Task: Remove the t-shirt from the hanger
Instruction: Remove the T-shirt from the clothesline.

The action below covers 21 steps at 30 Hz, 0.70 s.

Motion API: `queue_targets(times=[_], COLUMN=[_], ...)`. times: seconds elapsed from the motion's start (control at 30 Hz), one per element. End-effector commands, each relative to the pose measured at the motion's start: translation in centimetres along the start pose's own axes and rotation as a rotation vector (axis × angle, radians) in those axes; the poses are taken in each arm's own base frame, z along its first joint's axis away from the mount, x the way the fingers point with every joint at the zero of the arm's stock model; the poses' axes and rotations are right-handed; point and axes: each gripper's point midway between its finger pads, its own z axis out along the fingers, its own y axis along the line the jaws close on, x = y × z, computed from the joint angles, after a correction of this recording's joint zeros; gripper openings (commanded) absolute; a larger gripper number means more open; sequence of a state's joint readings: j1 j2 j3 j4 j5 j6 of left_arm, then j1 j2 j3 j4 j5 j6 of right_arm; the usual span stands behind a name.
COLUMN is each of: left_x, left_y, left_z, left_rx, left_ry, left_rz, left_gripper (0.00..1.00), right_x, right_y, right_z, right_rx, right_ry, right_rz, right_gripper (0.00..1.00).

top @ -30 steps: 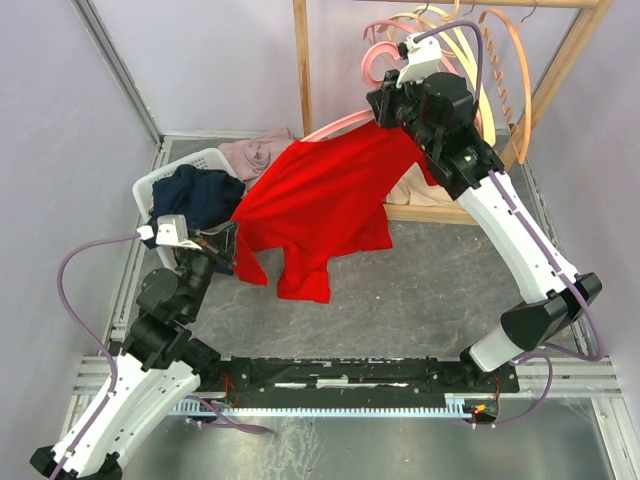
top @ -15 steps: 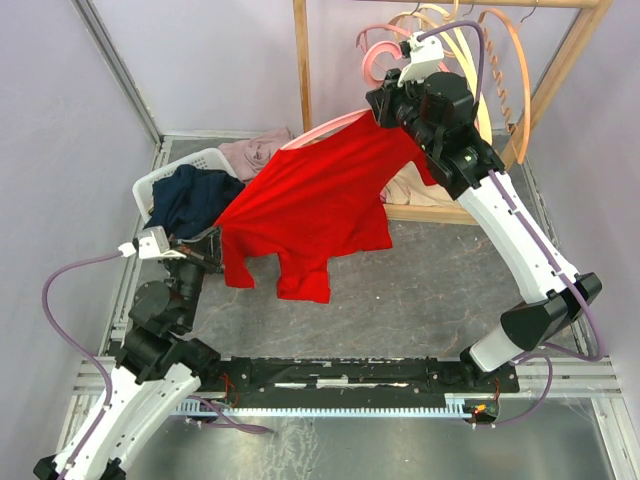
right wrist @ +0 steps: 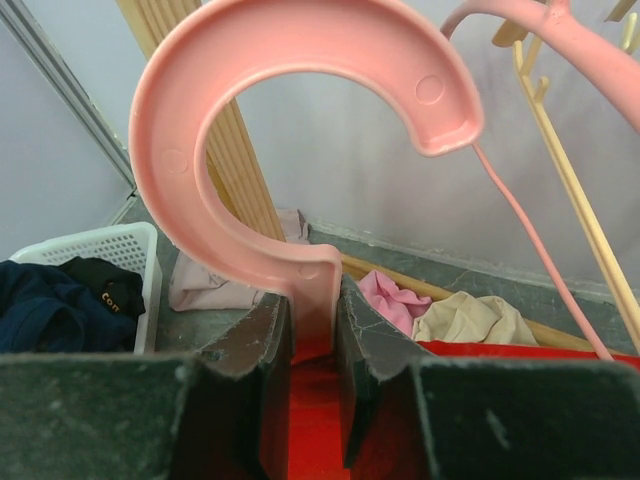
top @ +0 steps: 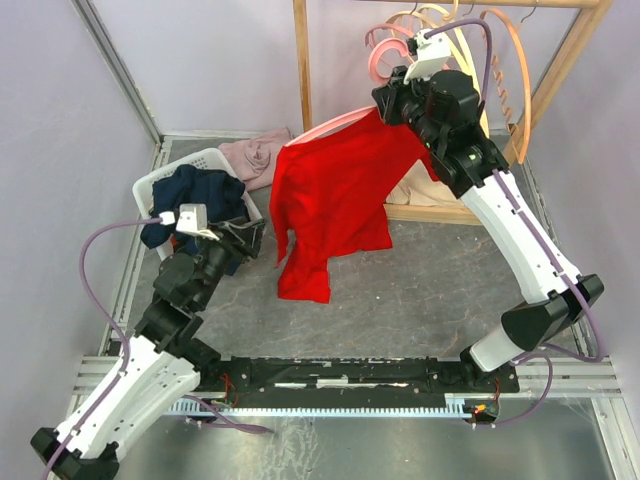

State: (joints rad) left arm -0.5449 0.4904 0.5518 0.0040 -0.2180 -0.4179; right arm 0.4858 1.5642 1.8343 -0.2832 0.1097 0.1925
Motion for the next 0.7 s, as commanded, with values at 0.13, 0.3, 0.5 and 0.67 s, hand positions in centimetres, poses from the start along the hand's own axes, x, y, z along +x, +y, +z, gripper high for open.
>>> queue_targets(times=[0.13, 0.3, 0.5, 0.67], left_x=[-6.3, -7.3, -6.7, -6.3], left_y=[-7.0, -8.8, -10.1, -9.6], left_z=[2.8, 4.6, 6.0, 5.6], left_rx=[0.272, 0.333, 0.391, 0.373], left_ry=[-0.155, -0.176, -0.157, -0.147], left_rz=[0.037, 0.043, 0.033, 0.021], left_gripper=[0.65, 0.66, 0.61, 0.10], right_x=[-6.3, -6.0, -5.9, -5.9], right_y=[0.8, 1.1, 1.1, 0.8], right_z=[-3.1, -3.4, -3.6, -3.4], right_rx=[-0.050, -0.070, -0.071, -0.050], right_ry=[-0.191, -0.185, -0.180, -0.175], right_rz=[0.000, 0.000, -0.004, -0.009], right_gripper=[0.01, 0.01, 0.01, 0.01])
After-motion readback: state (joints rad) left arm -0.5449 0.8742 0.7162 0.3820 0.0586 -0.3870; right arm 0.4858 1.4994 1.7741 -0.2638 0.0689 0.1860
